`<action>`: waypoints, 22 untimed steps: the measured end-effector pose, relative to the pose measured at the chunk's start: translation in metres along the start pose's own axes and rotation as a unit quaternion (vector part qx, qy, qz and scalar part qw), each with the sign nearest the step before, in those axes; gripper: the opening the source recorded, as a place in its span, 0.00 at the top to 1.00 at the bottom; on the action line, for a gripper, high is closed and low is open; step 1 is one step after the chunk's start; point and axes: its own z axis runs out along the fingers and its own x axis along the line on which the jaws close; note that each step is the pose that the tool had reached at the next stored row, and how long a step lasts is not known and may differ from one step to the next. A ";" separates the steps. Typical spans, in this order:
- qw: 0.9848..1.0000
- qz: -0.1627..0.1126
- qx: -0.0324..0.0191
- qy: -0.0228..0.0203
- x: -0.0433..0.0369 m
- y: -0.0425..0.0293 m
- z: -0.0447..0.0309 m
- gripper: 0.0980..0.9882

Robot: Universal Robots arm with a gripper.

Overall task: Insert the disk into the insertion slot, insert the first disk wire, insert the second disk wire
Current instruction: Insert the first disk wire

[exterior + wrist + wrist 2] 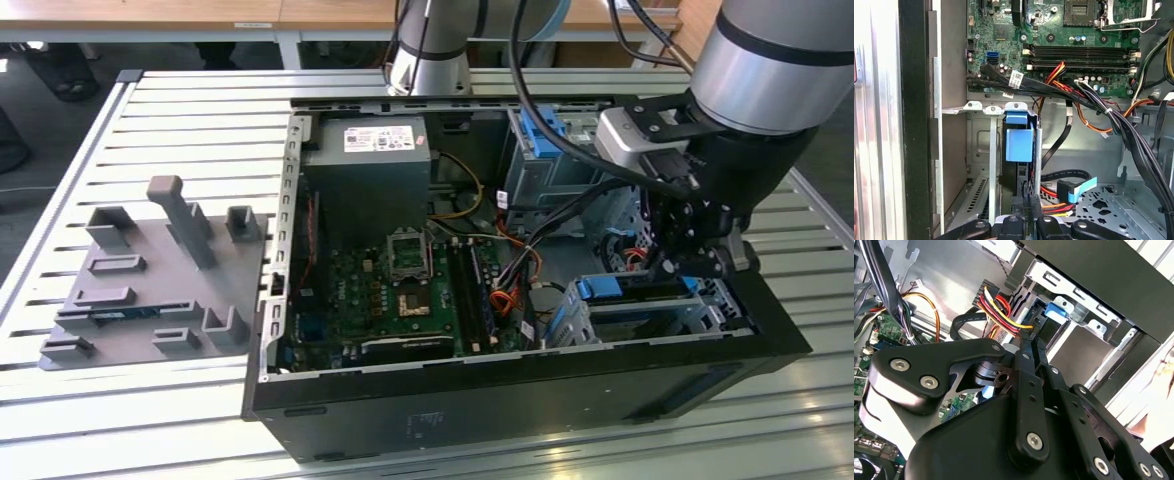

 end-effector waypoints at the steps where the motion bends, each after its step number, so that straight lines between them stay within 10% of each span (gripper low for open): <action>1: 1.000 0.000 0.000 0.000 0.0000 0.0000 0.0001 0.93; 22: 1.000 0.004 0.000 0.000 -0.0001 0.0005 0.0044 0.93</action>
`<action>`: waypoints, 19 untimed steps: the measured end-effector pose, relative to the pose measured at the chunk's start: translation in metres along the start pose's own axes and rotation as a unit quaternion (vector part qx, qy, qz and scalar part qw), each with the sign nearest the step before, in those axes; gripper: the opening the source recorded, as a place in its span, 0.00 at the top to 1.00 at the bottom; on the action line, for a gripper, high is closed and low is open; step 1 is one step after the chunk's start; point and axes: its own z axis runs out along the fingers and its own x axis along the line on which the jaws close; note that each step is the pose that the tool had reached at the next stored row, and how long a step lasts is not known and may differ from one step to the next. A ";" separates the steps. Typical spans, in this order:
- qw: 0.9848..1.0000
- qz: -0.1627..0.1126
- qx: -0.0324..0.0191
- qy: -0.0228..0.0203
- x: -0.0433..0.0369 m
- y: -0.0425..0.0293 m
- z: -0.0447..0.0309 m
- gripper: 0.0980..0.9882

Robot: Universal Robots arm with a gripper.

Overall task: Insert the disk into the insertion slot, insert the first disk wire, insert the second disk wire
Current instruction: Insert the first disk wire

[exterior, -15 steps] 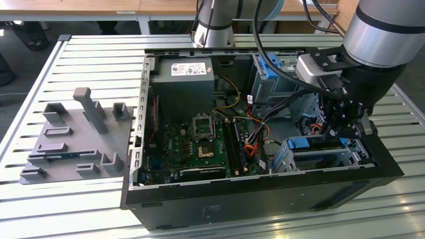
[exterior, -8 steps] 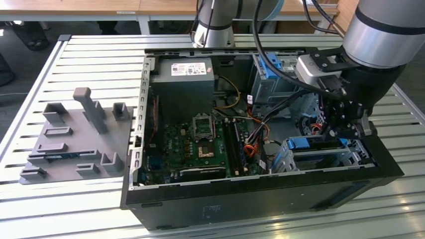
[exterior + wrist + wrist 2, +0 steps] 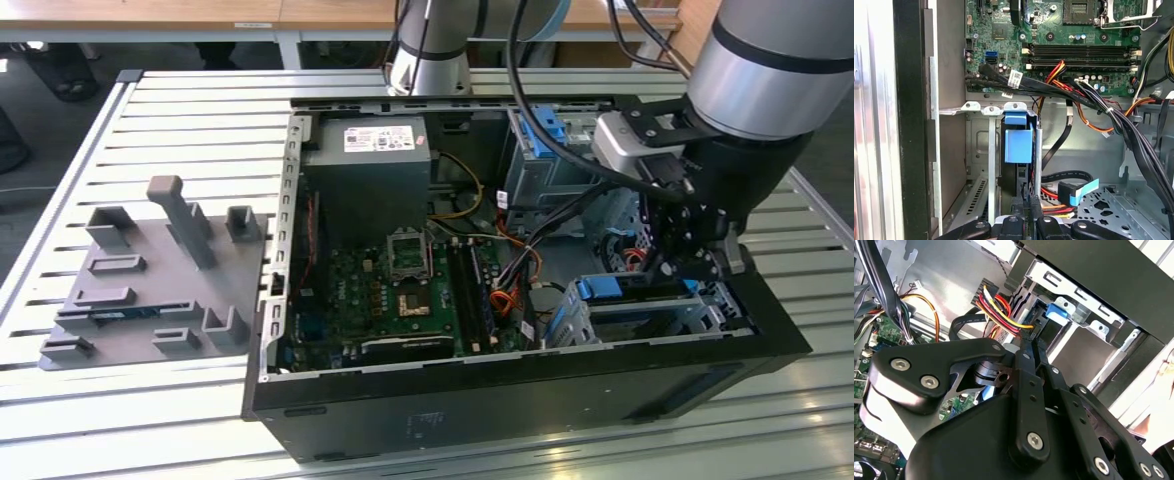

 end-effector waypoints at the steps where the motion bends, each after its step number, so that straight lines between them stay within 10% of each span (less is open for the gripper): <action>1: 1.000 0.000 0.000 0.000 0.0000 0.0001 0.0005 0.93; 19: 1.000 0.000 -0.001 0.000 0.0001 -0.0011 -0.0035 0.85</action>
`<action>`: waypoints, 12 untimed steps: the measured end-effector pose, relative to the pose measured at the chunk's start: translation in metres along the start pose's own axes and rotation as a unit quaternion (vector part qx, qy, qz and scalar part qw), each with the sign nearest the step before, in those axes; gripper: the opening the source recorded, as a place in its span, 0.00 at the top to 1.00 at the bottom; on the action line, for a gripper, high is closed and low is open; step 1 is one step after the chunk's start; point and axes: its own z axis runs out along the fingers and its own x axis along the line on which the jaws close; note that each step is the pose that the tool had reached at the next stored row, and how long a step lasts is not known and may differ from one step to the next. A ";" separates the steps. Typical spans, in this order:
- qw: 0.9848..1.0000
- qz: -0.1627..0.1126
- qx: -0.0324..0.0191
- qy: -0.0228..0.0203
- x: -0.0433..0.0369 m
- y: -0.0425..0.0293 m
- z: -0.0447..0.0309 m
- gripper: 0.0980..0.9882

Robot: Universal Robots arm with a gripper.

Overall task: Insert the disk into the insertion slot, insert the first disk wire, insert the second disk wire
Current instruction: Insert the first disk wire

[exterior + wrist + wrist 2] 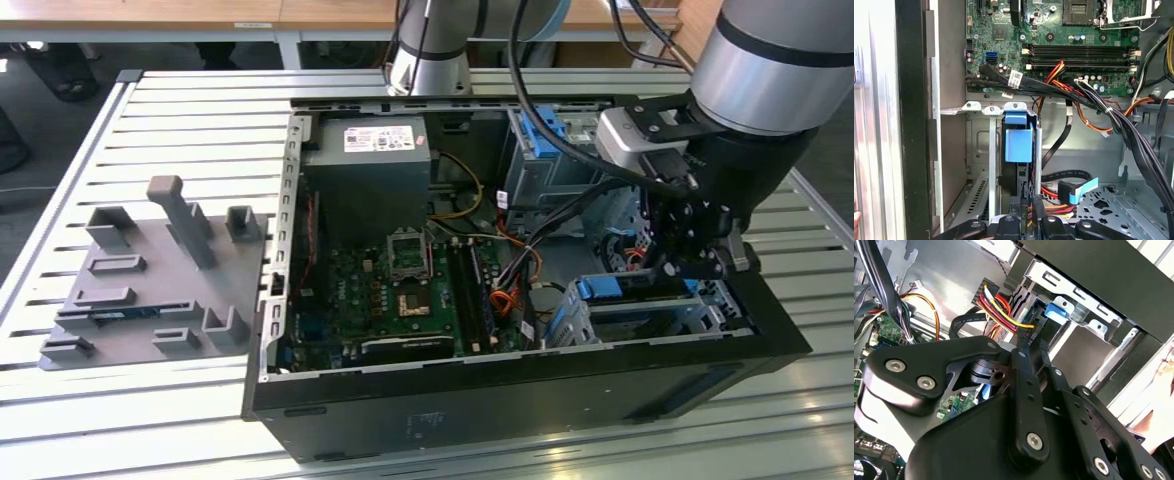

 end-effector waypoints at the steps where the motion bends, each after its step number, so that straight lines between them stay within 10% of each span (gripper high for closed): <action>1: 1.000 0.000 0.000 0.000 0.0000 -0.0004 -0.0008 0.85; 12: 1.000 0.000 -0.006 0.000 0.0003 -0.0036 -0.0056 0.99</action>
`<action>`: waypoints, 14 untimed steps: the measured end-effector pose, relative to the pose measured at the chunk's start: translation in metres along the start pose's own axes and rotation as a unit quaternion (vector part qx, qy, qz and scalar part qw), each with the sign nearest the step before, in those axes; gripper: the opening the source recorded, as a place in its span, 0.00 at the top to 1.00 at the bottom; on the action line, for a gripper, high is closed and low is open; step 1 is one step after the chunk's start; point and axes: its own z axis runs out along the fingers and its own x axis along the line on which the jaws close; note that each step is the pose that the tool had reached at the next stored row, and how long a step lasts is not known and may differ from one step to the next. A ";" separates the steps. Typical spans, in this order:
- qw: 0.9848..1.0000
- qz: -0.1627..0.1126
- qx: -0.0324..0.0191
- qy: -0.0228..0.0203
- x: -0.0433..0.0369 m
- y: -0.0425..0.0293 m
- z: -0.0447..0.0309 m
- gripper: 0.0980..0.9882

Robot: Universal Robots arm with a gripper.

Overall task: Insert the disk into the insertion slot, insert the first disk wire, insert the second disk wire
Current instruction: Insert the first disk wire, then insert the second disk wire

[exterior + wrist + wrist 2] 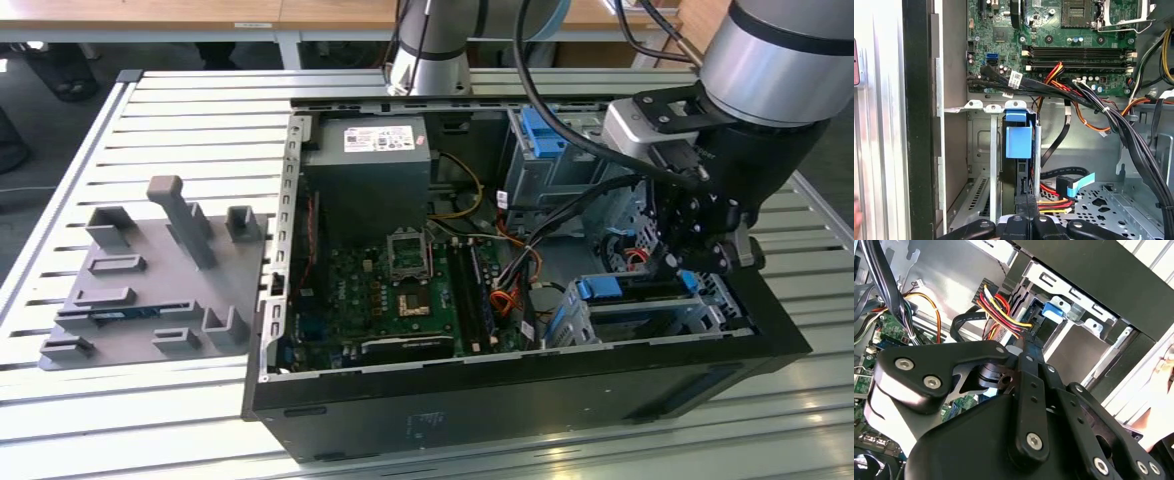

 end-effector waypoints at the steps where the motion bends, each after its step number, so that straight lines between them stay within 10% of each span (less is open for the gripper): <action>1: 1.000 0.000 0.000 0.000 0.0000 -0.0001 -0.0001 0.99; 14: 1.000 0.000 -0.001 0.000 0.0001 -0.0006 -0.0033 0.99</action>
